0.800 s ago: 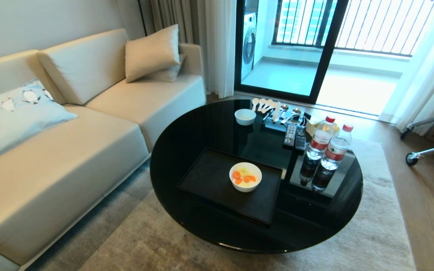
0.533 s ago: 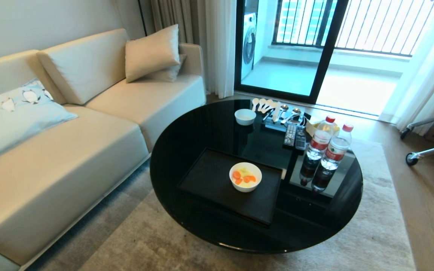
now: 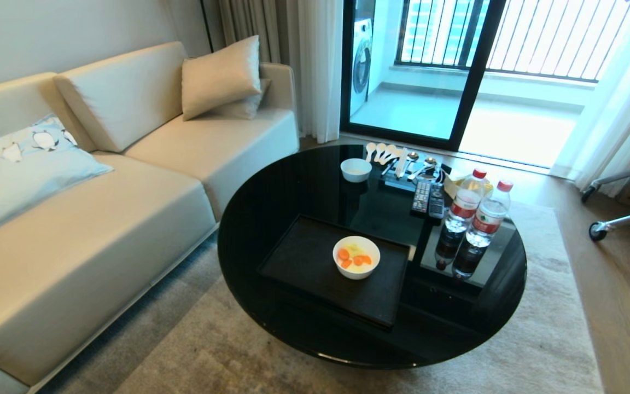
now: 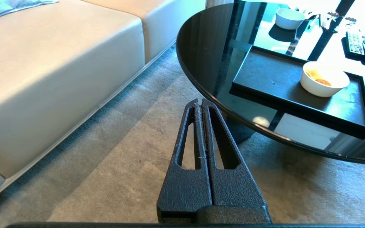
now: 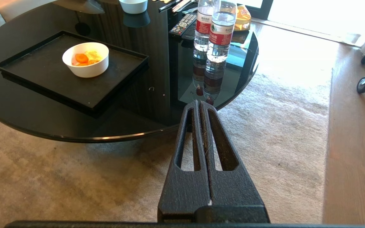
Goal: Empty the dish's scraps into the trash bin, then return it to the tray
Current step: Pick up the bowl with leftover food
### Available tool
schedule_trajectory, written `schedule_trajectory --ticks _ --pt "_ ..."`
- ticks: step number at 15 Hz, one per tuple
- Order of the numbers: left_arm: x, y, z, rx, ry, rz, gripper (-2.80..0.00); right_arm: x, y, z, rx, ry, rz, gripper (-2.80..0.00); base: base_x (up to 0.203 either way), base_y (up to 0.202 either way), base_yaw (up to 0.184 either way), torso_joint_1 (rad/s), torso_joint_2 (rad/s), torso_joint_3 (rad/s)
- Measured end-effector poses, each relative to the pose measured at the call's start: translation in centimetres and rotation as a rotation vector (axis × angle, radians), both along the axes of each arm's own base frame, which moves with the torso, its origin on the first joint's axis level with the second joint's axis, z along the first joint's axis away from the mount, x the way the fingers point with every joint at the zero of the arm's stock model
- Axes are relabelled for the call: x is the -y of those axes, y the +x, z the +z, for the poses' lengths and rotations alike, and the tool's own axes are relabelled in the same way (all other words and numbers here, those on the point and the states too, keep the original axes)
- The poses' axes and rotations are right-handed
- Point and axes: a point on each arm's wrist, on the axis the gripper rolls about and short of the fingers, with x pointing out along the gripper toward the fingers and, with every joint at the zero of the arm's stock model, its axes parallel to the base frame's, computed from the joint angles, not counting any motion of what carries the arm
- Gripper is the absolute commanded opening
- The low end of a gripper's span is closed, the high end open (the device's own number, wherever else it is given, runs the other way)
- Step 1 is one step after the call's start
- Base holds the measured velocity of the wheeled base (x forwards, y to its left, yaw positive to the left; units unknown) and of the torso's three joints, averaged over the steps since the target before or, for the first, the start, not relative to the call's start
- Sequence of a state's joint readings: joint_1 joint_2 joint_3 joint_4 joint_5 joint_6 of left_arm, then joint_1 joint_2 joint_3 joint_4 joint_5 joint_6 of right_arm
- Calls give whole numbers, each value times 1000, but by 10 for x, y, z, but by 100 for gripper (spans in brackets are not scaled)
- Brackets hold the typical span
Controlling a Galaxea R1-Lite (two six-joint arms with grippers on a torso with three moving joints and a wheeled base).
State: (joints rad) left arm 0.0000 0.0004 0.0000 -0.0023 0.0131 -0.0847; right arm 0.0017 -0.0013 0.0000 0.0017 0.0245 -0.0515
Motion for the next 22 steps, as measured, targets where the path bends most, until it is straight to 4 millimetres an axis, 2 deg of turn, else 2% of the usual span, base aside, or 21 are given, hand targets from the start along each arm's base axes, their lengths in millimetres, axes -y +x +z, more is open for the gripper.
schedule_trajectory --ticks 15,22 --pt "0 0 0 -1 1 0 -280 0 0 0 0 8 1 -280 0 0 0 0 0 0" --pt "0 0 0 -1 0 0 -280 0 0 0 0 9 1 -280 1 143 -8 3 3 2"
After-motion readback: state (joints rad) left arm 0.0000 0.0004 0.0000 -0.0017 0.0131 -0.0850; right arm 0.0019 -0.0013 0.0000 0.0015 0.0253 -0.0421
